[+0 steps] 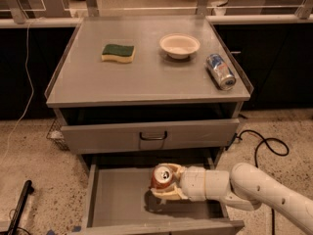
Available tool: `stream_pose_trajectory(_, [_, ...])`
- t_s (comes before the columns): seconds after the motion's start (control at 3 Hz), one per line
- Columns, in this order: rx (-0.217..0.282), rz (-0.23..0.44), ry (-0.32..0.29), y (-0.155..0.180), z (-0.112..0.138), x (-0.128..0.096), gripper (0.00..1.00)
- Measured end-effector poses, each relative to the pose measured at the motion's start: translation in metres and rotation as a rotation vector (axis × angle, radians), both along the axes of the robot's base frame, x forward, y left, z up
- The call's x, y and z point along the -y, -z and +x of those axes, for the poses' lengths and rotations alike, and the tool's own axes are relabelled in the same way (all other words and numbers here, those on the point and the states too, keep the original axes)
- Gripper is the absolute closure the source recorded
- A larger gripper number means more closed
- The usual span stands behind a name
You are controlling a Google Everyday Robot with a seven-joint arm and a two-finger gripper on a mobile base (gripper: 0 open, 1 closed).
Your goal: Pick coke can from middle drawer and place on counter
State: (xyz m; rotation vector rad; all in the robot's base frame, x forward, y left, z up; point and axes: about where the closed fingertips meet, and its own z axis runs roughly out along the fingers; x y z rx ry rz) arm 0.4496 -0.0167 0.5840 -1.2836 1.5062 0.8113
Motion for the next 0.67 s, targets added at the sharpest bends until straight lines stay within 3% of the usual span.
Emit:
stream_pose_trajectory(0.33, [0.044, -0.031, -0.062, -0.069, -0.017, 0.008, 1.0])
stream_pose_trajectory(0.67, [0.061, -0.08, -0.096, -0.161, -0.006, 0.015, 1.0])
